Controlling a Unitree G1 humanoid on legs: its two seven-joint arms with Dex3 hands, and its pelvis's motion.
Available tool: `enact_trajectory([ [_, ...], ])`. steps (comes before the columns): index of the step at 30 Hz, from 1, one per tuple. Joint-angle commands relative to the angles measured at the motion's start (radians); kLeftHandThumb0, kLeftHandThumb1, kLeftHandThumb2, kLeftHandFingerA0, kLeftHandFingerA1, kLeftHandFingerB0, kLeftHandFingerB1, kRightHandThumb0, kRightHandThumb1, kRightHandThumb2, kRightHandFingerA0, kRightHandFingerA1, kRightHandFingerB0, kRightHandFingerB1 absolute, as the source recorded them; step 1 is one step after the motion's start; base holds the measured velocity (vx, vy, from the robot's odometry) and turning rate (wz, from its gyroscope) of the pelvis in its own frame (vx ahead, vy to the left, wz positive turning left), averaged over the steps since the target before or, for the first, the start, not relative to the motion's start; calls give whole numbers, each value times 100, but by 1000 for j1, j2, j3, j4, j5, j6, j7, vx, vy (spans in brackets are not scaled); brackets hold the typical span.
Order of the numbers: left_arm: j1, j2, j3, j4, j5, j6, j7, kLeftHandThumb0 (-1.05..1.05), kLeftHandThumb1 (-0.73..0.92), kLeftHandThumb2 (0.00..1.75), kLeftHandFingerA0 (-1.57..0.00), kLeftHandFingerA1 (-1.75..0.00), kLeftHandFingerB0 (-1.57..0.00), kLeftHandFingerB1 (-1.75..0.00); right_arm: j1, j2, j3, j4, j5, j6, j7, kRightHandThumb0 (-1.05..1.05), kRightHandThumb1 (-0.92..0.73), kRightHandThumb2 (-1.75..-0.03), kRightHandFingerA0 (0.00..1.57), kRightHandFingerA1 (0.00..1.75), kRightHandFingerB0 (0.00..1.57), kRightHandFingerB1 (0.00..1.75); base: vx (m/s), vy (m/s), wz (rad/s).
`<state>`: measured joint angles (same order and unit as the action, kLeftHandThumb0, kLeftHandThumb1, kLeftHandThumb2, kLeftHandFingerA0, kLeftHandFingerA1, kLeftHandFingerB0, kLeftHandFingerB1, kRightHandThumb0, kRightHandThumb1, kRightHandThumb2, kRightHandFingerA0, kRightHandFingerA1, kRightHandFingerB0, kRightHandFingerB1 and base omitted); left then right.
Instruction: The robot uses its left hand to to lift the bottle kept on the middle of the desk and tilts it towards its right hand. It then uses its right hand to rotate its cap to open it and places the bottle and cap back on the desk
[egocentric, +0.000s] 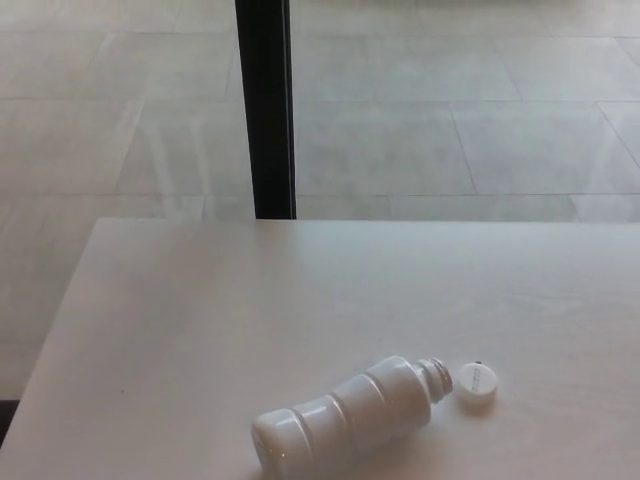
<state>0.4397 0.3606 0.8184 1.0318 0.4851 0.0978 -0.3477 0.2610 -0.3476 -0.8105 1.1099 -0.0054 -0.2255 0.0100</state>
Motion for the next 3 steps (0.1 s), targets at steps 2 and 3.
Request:
enact_trajectory([
  [2, 15, 77, -143, 110, -99, -232, -36, -84, 92, 77, 0, -67, -2, -63, -7, -22, 46, 39, 97, 30, 131, -66, -76, -63, 0, 54, 0, 41, 0, 0, 0],
  [3, 15, 77, -143, 110, -99, -232, -36, -84, 92, 77, 0, -67, -2, -63, -7, -22, 46, 39, 97, 30, 131, -66, -76, -63, 0, 54, 0, 41, 0, 0, 0],
])
